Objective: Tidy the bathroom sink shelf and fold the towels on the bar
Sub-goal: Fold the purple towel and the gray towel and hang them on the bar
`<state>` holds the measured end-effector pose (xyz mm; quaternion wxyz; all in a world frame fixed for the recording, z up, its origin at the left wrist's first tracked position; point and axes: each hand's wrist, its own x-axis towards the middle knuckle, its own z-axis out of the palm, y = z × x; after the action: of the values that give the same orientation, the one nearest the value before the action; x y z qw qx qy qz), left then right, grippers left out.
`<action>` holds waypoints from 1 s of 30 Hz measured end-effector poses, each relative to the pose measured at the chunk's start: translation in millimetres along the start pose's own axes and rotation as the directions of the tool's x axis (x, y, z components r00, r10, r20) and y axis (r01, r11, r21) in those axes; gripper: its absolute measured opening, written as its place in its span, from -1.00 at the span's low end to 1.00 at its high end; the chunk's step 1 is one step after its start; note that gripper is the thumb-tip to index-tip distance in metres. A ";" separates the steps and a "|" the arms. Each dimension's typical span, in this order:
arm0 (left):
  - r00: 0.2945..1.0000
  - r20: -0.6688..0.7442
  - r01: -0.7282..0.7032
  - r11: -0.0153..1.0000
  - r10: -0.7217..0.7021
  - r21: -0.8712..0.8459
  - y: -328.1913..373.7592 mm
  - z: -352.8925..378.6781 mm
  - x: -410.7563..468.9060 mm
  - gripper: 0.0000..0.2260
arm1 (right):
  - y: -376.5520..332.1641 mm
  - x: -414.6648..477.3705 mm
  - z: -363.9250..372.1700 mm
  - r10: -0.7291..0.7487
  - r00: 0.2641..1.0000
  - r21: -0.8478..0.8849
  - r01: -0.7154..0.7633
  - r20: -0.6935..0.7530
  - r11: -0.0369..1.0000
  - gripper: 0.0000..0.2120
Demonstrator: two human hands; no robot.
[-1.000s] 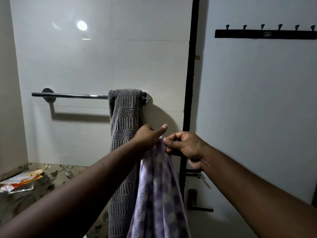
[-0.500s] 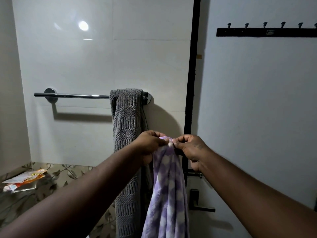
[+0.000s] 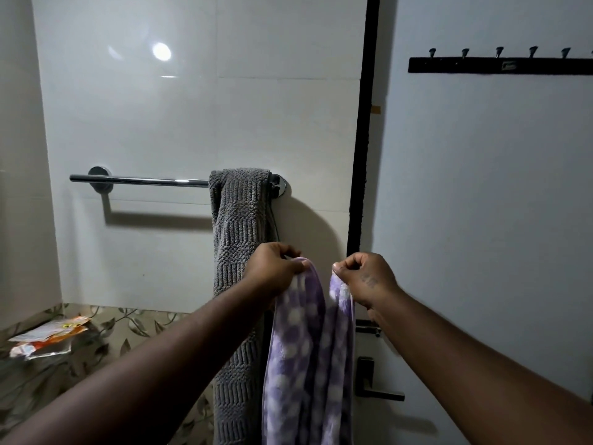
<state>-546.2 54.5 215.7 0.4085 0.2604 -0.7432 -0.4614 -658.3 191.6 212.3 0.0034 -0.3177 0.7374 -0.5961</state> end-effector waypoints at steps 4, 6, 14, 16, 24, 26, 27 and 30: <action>0.994 0.033 0.106 0.976 -0.102 -0.191 0.9 -0.2 -0.7 -0.87 | -3.0 3.0 -4.8 -0.033 0.994 -0.019 0.031 -0.105 0.999 -0.81; 0.984 0.125 0.157 0.951 -0.127 -0.265 5.5 1.6 -4.3 -0.90 | -6.8 1.8 -4.6 -0.049 0.990 0.002 0.050 -0.128 0.999 -0.82; 0.951 0.295 0.165 0.955 -0.089 -0.245 19.0 13.9 -18.1 -0.83 | -20.3 -3.7 7.2 -0.206 0.978 -0.206 0.204 0.012 0.957 -0.94; 0.955 0.287 0.150 0.959 -0.078 -0.239 18.9 15.1 -19.9 -0.78 | -21.0 -5.8 6.5 -0.244 0.969 -0.231 0.248 0.049 0.941 -0.97; 0.947 0.310 0.169 0.954 -0.087 -0.247 14.1 20.0 -21.8 -0.74 | -20.3 -17.3 1.5 -0.376 0.923 -0.339 0.379 0.078 0.861 -0.87; 0.944 0.315 0.177 0.956 -0.097 -0.236 12.9 19.2 -20.5 -0.75 | -18.1 -20.0 2.0 -0.405 0.908 -0.362 0.414 0.103 0.835 -0.86; 0.941 0.322 0.183 0.955 -0.102 -0.233 12.2 19.0 -20.6 -0.76 | -16.6 -21.1 2.0 -0.414 0.903 -0.373 0.426 0.114 0.825 -0.86; 0.932 0.347 0.197 0.951 -0.107 -0.236 10.7 18.2 -23.7 -0.84 | -10.5 -22.5 1.5 -0.413 0.899 -0.375 0.437 0.146 0.818 -0.87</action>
<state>-549.2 85.9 212.2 0.2721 0.1793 -0.7095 -0.6249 -634.9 200.0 212.8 -0.1729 -0.4853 0.7530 -0.4093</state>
